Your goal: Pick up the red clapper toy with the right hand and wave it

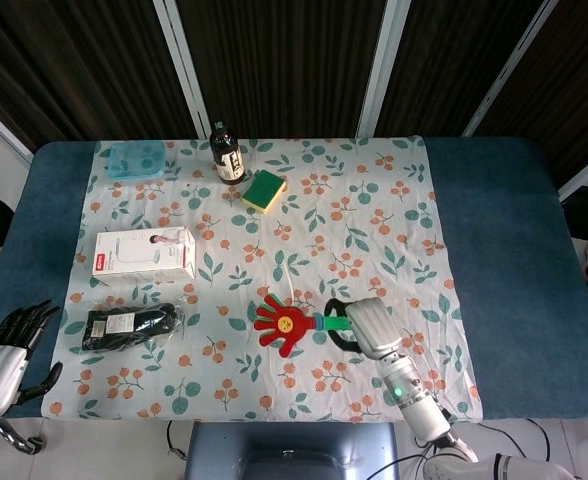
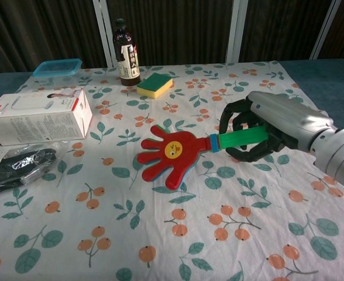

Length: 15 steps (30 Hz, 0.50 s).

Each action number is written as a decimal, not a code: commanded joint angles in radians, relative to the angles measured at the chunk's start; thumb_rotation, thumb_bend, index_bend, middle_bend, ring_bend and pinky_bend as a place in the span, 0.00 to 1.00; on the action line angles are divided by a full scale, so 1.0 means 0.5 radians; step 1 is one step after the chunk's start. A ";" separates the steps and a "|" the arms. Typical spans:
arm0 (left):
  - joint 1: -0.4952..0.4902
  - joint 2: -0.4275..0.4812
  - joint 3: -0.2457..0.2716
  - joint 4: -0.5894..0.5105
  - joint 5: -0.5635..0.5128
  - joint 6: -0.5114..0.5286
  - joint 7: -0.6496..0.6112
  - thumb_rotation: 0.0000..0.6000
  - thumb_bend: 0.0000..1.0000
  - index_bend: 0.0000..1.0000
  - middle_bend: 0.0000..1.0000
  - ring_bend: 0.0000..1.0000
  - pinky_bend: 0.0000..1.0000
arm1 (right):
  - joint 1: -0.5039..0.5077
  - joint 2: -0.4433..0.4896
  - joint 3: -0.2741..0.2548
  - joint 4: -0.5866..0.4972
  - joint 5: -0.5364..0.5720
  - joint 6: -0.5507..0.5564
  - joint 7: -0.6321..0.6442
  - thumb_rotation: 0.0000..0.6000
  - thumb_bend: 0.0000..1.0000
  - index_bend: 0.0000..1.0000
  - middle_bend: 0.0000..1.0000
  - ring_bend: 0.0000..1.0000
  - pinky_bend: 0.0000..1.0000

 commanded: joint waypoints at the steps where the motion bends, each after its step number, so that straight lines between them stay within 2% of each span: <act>1: 0.000 0.000 -0.002 0.001 -0.003 0.000 0.000 1.00 0.38 0.00 0.00 0.00 0.06 | 0.067 -0.027 0.034 0.239 0.184 -0.169 0.228 1.00 0.52 0.76 0.71 0.73 0.74; 2: 0.000 0.001 -0.002 0.001 -0.003 0.000 -0.002 1.00 0.38 0.00 0.00 0.00 0.06 | 0.074 -0.012 0.029 0.246 0.190 -0.194 0.235 1.00 0.51 0.60 0.62 0.61 0.65; 3: -0.001 0.001 -0.003 0.001 -0.004 0.001 -0.003 1.00 0.38 0.00 0.00 0.00 0.06 | 0.079 0.007 0.025 0.249 0.197 -0.217 0.243 1.00 0.50 0.50 0.54 0.53 0.58; 5: -0.001 0.001 -0.003 0.004 -0.006 -0.001 -0.006 1.00 0.38 0.00 0.00 0.00 0.06 | 0.089 0.051 0.026 0.247 0.215 -0.254 0.256 1.00 0.43 0.20 0.32 0.29 0.38; 6: -0.002 0.002 -0.003 0.004 -0.007 -0.003 -0.006 1.00 0.38 0.00 0.00 0.00 0.06 | 0.094 0.075 0.026 0.239 0.226 -0.275 0.263 1.00 0.38 0.10 0.25 0.21 0.31; 8: -0.004 0.001 -0.002 0.005 -0.009 -0.009 -0.006 1.00 0.38 0.00 0.00 0.00 0.06 | 0.104 0.141 0.028 0.199 0.265 -0.329 0.268 1.00 0.33 0.01 0.17 0.13 0.22; 9: -0.005 0.001 -0.002 0.004 -0.010 -0.012 -0.006 1.00 0.38 0.00 0.00 0.00 0.06 | 0.107 0.174 0.028 0.174 0.281 -0.348 0.264 1.00 0.31 0.00 0.15 0.11 0.20; 12: -0.003 0.003 -0.002 0.000 -0.009 -0.008 -0.003 1.00 0.38 0.00 0.00 0.00 0.06 | 0.095 0.307 0.003 0.069 0.298 -0.359 0.207 1.00 0.31 0.00 0.11 0.07 0.16; 15: 0.006 0.005 -0.001 -0.004 0.000 0.015 0.002 1.00 0.38 0.00 0.00 0.00 0.06 | 0.013 0.506 -0.051 -0.106 0.248 -0.215 0.085 1.00 0.28 0.00 0.03 0.01 0.06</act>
